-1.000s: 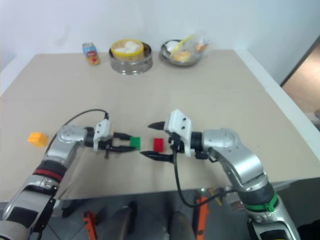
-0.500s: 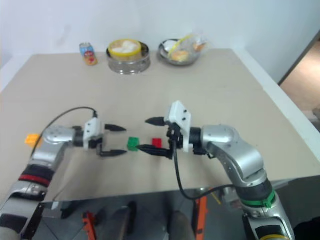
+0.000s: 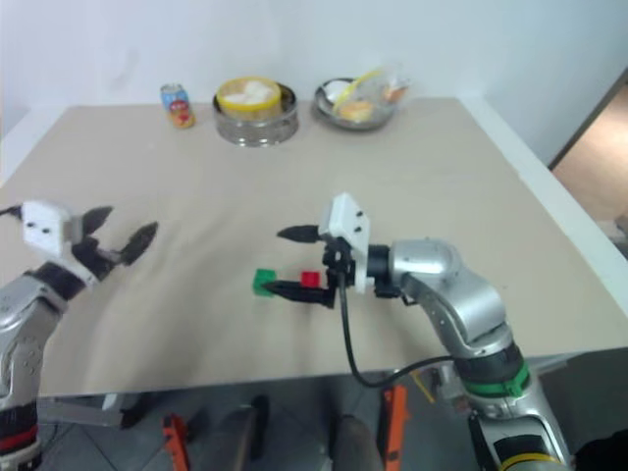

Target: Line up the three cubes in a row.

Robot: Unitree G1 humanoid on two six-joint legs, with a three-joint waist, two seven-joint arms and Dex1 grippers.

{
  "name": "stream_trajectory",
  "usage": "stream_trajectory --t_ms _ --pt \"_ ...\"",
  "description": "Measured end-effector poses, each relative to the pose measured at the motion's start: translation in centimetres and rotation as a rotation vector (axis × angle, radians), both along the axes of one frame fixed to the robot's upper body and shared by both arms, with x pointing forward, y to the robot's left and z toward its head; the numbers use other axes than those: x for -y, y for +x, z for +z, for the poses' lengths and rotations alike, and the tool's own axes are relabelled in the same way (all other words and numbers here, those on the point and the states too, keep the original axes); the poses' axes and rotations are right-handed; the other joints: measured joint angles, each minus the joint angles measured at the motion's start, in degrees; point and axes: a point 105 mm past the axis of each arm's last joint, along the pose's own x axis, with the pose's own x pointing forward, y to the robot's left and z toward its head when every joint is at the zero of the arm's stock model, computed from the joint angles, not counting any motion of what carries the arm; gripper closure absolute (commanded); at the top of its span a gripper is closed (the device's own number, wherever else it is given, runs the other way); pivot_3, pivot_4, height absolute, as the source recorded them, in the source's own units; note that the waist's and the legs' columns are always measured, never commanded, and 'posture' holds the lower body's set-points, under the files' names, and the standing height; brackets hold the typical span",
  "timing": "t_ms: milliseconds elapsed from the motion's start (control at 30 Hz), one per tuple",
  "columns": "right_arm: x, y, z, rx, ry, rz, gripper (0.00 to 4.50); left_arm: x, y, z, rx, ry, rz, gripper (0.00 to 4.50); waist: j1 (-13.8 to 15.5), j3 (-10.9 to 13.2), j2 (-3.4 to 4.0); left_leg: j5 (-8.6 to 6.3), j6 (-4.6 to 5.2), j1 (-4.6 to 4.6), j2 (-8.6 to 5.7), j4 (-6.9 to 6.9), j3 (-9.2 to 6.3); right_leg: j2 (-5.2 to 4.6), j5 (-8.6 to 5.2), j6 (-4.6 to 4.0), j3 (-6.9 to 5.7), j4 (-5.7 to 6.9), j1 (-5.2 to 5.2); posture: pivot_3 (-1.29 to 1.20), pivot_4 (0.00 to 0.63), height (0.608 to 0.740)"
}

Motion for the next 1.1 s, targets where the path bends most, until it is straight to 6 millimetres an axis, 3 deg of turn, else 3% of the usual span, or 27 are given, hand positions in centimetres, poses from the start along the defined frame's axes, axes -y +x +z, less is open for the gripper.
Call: stream_trajectory --t_ms 167,267,767,1100 --pt "-0.4 0.2 0.4 0.005 -0.004 0.041 0.0 -5.2 -2.0 0.2 0.021 -0.028 0.279 0.03 -0.01 -0.01 -0.01 -0.03 -0.04 0.01 0.04 0.0 0.03 0.05 0.06 -0.1 -0.05 -0.01 -0.08 0.0 0.15 0.74" --pt "-0.3 0.4 0.2 0.007 -0.008 0.044 0.0 -6.7 -2.7 -0.6 -0.003 -0.039 0.345 0.03 0.07 -0.01 -0.01 -0.03 -0.05 0.0 0.07 0.0 0.14 -0.05 0.05 -0.09 -0.04 -0.04 -0.1 0.0 0.15 0.74" --pt "0.0 0.7 -0.3 0.037 -0.033 0.02 0.0 -7.9 -2.1 -6.7 -0.218 -0.083 0.376 0.03 0.08 -0.03 -0.04 -0.18 -0.09 0.0 0.31 -0.01 0.58 -0.18 0.05 -0.09 -0.02 -0.13 -0.22 0.0 0.15 0.74" --pt "0.2 0.7 -0.5 0.043 -0.046 0.006 0.0 -7.1 -1.4 -8.6 -0.261 -0.075 0.307 3.17 0.07 -0.03 -0.05 -0.22 -0.14 0.0 0.6 0.0 0.73 -0.21 0.14 -0.23 -0.2 -0.17 -0.27 0.0 0.15 0.74"
